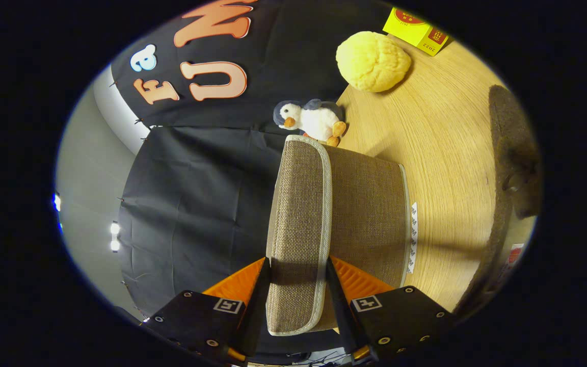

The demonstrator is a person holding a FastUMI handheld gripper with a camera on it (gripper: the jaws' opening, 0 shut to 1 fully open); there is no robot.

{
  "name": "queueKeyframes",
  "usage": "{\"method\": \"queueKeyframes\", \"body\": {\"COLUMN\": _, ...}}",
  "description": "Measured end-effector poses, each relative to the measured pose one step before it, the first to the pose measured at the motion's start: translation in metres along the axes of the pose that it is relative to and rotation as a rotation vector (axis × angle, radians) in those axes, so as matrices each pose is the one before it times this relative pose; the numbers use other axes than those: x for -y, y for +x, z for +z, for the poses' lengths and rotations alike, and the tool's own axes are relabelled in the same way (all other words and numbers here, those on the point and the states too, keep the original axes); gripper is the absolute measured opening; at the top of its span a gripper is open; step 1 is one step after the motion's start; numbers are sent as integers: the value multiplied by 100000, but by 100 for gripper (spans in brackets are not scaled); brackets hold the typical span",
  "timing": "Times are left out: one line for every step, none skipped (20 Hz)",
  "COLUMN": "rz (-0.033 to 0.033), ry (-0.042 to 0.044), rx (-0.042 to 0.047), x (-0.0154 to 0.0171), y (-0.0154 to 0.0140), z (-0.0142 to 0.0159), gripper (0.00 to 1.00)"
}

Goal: Open the storage box then place both shoes into the box .Put the left shoe in first, then the right shoe, with the right side of both shoes facing outward in a uniform manner.

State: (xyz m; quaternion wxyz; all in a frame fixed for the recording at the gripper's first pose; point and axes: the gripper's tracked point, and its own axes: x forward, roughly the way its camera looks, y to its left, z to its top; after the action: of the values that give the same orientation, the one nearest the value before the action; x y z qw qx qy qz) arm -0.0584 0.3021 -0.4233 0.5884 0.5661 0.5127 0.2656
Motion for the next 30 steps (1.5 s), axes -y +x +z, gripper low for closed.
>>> {"method": "queueKeyframes", "body": {"rz": -439, "ry": -221, "rx": -1120, "x": 44, "y": 82, "z": -142, "gripper": 62}}
{"method": "queueKeyframes", "body": {"rz": 214, "ry": -567, "rx": -1137, "x": -304, "y": -37, "z": -239, "gripper": 61}}
{"method": "queueKeyframes", "body": {"rz": -561, "ry": -741, "rx": -518, "x": -384, "y": -262, "z": -298, "gripper": 61}}
{"method": "queueKeyframes", "body": {"rz": -940, "ry": -918, "rx": -316, "x": -44, "y": -151, "z": -225, "gripper": 60}}
{"method": "queueKeyframes", "body": {"rz": -726, "ry": -228, "rx": -253, "x": -88, "y": -285, "z": -34, "gripper": 60}}
{"method": "queueKeyframes", "body": {"rz": -785, "ry": 440, "rx": 316, "x": -192, "y": -269, "z": -53, "gripper": 60}}
{"method": "queueKeyframes", "body": {"rz": -1036, "ry": 82, "rx": 1084, "x": 2, "y": -87, "z": 238, "gripper": 60}}
{"method": "queueKeyframes", "body": {"rz": -1890, "ry": -84, "rx": 2049, "x": 143, "y": -44, "z": 420, "gripper": 60}}
{"method": "queueKeyframes", "body": {"rz": -1801, "ry": -539, "rx": 2241, "x": 150, "y": -14, "z": 517, "gripper": 60}}
{"method": "queueKeyframes", "body": {"rz": -2122, "ry": 112, "rx": 2420, "x": 297, "y": -253, "z": 508, "gripper": 60}}
{"method": "queueKeyframes", "body": {"rz": -1322, "ry": 275, "rx": 1756, "x": 277, "y": -308, "z": 384, "gripper": 62}}
{"method": "queueKeyframes", "body": {"rz": -527, "ry": 482, "rx": 912, "x": -23, "y": -373, "z": 58, "gripper": 62}}
{"method": "queueKeyframes", "body": {"rz": 86, "ry": 568, "rx": 56, "x": -181, "y": -224, "z": 55, "gripper": 62}}
{"method": "queueKeyframes", "body": {"rz": 188, "ry": 418, "rx": 235, "x": -261, "y": -271, "z": -44, "gripper": 62}}
{"method": "queueKeyframes", "body": {"rz": 595, "ry": 178, "rx": 204, "x": -286, "y": -145, "z": 88, "gripper": 62}}
{"method": "queueKeyframes", "body": {"rz": 668, "ry": 375, "rx": -250, "x": -370, "y": -295, "z": -141, "gripper": 62}}
{"method": "queueKeyframes", "body": {"rz": 1027, "ry": 983, "rx": 23, "x": -398, "y": -130, "z": -17, "gripper": 62}}
{"method": "queueKeyframes", "body": {"rz": 1256, "ry": 992, "rx": 689, "x": -645, "y": -281, "z": 126, "gripper": 61}}
{"method": "queueKeyframes", "body": {"rz": 2446, "ry": -316, "rx": 1514, "x": -927, "y": -330, "z": 152, "gripper": 61}}
{"method": "queueKeyframes", "body": {"rz": 1451, "ry": -1219, "rx": 694, "x": -683, "y": -13, "z": 86, "gripper": 61}}
{"method": "queueKeyframes", "body": {"rz": -1756, "ry": -1016, "rx": -412, "x": 321, "y": 241, "z": -167, "gripper": 61}}
{"method": "queueKeyframes", "body": {"rz": -1769, "ry": -400, "rx": -1552, "x": 376, "y": 81, "z": -413, "gripper": 61}}
{"method": "queueKeyframes", "body": {"rz": 1360, "ry": 1165, "rx": -551, "x": -258, "y": 41, "z": -139, "gripper": 61}}
{"method": "queueKeyframes", "body": {"rz": 1325, "ry": -362, "rx": -12, "x": -517, "y": -86, "z": -32, "gripper": 62}}
{"method": "queueKeyframes", "body": {"rz": -183, "ry": 145, "rx": 106, "x": -23, "y": -35, "z": -13, "gripper": 62}}
{"method": "queueKeyframes", "body": {"rz": 65, "ry": 295, "rx": -450, "x": 53, "y": -161, "z": -95, "gripper": 62}}
{"method": "queueKeyframes", "body": {"rz": 1117, "ry": 1399, "rx": 451, "x": -25, "y": 80, "z": 66, "gripper": 61}}
{"method": "queueKeyframes", "body": {"rz": -146, "ry": 1412, "rx": 660, "x": 201, "y": -6, "z": 68, "gripper": 62}}
{"method": "queueKeyframes", "body": {"rz": -305, "ry": 1544, "rx": 552, "x": 459, "y": 99, "z": -77, "gripper": 62}}
{"method": "queueKeyframes", "body": {"rz": -404, "ry": 1480, "rx": 1176, "x": 440, "y": 145, "z": 109, "gripper": 57}}
